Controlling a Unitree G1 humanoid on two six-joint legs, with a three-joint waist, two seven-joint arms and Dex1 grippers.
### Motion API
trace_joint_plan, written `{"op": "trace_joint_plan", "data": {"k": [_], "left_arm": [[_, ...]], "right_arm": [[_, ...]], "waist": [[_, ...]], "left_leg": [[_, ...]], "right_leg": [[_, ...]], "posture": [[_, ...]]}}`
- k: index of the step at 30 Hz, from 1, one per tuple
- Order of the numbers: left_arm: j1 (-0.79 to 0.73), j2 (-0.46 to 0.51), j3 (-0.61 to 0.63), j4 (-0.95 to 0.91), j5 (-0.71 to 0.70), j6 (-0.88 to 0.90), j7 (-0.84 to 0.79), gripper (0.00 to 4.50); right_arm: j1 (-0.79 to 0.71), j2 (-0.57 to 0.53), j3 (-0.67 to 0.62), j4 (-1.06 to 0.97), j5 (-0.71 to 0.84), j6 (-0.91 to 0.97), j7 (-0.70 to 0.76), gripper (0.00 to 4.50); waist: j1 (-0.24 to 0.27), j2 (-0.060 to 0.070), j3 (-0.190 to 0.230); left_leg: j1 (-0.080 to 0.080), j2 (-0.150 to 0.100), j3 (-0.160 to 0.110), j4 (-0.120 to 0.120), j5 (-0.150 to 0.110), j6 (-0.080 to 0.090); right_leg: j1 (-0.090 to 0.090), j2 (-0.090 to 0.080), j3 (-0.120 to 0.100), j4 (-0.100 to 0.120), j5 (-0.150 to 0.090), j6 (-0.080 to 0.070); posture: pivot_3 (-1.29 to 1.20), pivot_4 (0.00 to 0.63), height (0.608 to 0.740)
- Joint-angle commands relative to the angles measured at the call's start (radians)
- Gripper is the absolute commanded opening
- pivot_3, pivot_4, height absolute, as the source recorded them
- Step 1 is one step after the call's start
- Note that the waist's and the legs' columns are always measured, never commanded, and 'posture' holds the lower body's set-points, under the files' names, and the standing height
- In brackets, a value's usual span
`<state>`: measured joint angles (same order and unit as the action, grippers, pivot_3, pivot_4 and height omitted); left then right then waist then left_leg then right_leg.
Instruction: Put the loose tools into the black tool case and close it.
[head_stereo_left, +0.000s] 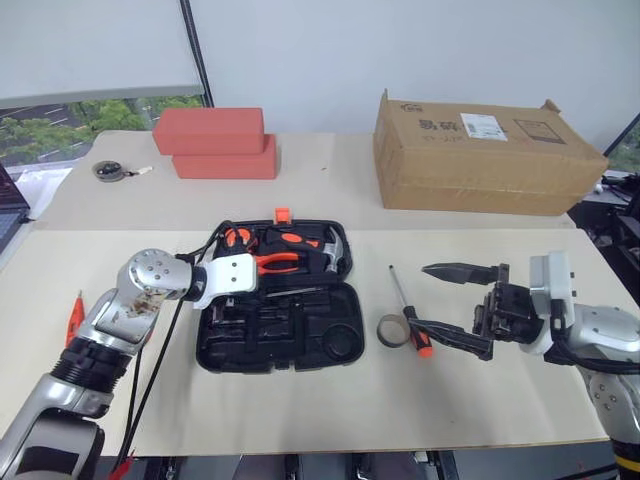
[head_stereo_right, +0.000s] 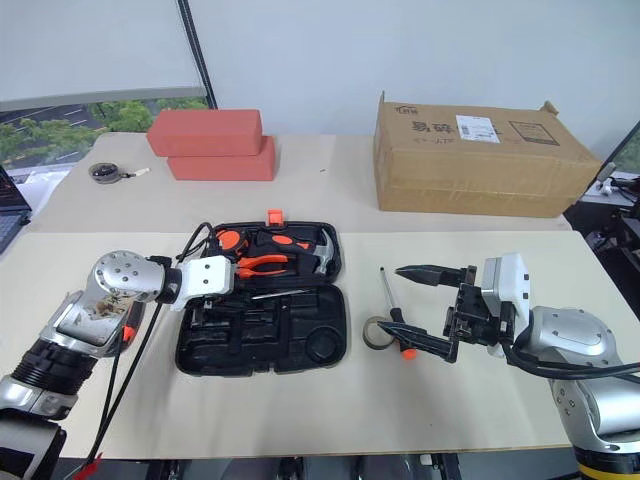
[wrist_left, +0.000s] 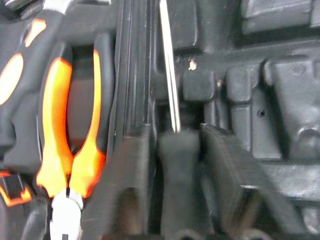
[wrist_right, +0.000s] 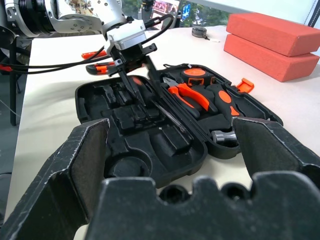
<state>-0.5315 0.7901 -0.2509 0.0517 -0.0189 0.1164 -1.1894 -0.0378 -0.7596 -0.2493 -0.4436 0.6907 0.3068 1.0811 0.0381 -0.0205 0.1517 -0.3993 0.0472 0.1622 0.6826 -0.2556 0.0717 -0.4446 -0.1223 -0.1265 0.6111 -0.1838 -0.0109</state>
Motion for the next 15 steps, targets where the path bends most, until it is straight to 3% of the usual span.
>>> {"op": "trace_joint_plan", "data": {"k": [1, 3, 7, 11, 15], "left_arm": [[-0.021, -0.003, 0.058, -0.042, -0.065, 0.015, -0.014, 3.69], [-0.016, 0.005, 0.084, -0.071, -0.106, 0.050, -0.025, 4.43], [-0.018, 0.015, 0.128, -0.075, -0.138, 0.076, -0.015, 4.47], [-0.031, 0.006, 0.134, 0.011, -0.060, 0.032, 0.080, 4.47], [-0.009, -0.007, 0.146, 0.029, -0.064, 0.045, 0.114, 3.35]], "right_arm": [[-0.007, 0.004, -0.018, -0.032, 0.016, -0.018, -0.003, 4.50], [-0.009, 0.006, -0.014, -0.031, 0.015, -0.018, -0.005, 4.50], [-0.016, 0.007, -0.010, -0.026, 0.014, -0.018, -0.005, 4.50], [-0.021, 0.012, -0.001, -0.021, 0.008, -0.022, -0.005, 4.50], [-0.026, 0.018, 0.003, -0.015, 0.004, -0.025, -0.003, 4.50]], "waist": [[-0.001, 0.000, 0.000], [-0.001, 0.000, 0.000], [-0.002, 0.000, 0.000], [-0.001, 0.000, 0.000], [-0.001, 0.000, 0.000]], "left_leg": [[0.000, 0.000, 0.000, 0.000, 0.000, 0.000], [0.000, 0.000, 0.000, 0.000, 0.000, 0.000], [0.000, 0.000, 0.000, 0.000, 0.000, 0.000], [0.002, 0.000, 0.000, 0.000, 0.000, 0.000], [0.002, 0.000, 0.000, 0.000, 0.000, 0.000]], "right_leg": [[0.000, 0.000, 0.000, 0.000, 0.000, 0.000], [0.000, 0.000, 0.000, 0.000, 0.000, 0.000], [0.000, 0.000, 0.000, 0.000, 0.000, 0.000], [0.002, 0.001, 0.000, 0.001, 0.000, 0.000], [0.003, 0.001, 0.000, 0.000, 0.000, 0.000]], "posture": [[0.00, 0.150, 0.712], [0.00, 0.150, 0.712], [0.00, 0.150, 0.712], [0.00, 0.150, 0.712], [0.00, 0.150, 0.712]]}}
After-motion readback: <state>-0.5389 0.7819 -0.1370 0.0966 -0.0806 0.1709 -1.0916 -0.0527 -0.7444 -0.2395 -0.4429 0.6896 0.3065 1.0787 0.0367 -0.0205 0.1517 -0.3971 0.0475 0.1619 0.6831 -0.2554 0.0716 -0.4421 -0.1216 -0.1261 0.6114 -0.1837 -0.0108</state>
